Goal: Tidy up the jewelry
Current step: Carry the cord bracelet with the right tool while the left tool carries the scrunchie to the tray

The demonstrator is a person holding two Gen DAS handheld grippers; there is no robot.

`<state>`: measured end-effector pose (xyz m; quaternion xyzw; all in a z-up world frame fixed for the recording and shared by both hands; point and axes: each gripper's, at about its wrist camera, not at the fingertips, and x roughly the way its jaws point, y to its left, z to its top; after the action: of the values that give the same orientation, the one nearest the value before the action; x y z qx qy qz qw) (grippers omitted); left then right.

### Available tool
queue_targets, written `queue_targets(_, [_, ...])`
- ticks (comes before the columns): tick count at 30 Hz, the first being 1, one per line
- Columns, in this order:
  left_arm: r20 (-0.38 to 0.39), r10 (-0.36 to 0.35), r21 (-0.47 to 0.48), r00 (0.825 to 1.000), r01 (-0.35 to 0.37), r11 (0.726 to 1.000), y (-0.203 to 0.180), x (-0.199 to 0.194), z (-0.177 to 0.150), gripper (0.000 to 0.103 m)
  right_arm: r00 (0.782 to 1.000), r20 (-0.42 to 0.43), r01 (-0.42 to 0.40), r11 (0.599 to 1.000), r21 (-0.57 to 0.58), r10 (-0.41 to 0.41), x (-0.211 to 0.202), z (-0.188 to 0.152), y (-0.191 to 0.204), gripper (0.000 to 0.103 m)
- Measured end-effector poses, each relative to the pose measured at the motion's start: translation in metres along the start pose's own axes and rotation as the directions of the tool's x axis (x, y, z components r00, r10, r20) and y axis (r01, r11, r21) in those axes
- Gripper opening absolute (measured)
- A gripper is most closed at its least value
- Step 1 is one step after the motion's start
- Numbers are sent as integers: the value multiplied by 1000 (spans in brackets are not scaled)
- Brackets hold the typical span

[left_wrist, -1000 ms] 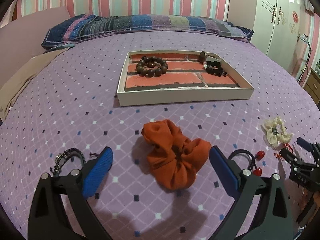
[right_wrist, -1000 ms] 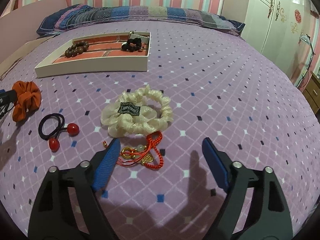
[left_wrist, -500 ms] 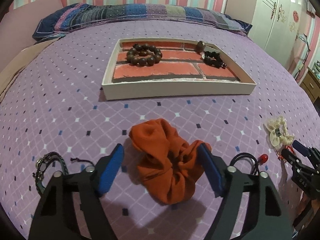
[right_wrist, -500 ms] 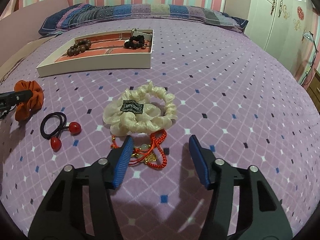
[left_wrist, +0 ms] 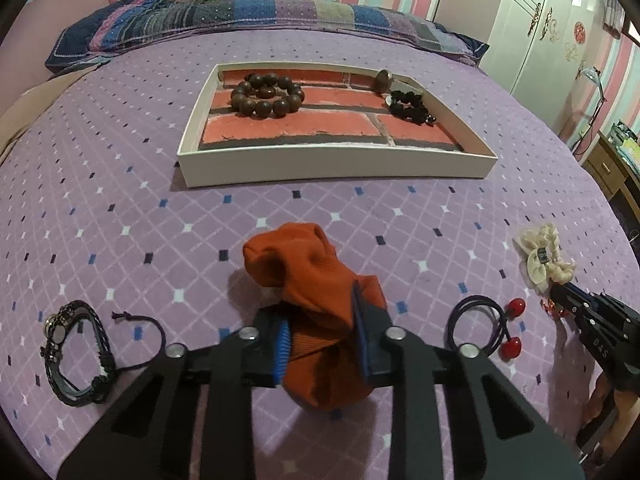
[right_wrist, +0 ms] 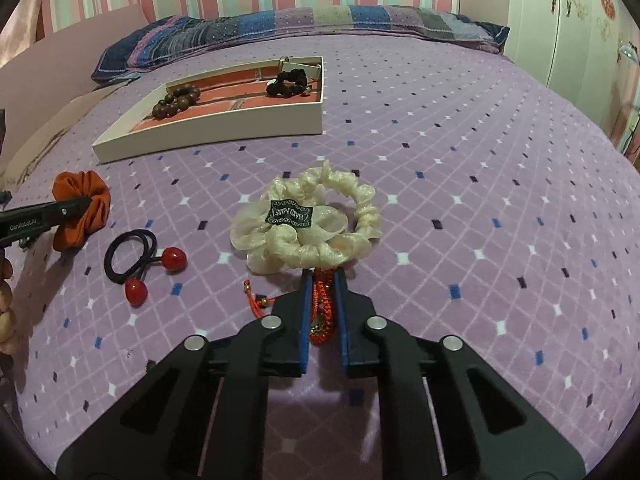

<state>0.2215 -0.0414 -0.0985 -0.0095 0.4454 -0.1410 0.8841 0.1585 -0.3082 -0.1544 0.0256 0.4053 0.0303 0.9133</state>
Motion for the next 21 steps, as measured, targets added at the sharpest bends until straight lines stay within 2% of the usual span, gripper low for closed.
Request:
queue_targets(7, [20,-8,0,1000,8,1000,3,-14,-1,19,1000,10,-15,1000,7,15,-10,-2,-2,9])
queue_targets(21, [86,-20,-28,996,23,999,26,-70,10,18,995,84,-57,998,32,54,-55,8,-8,9])
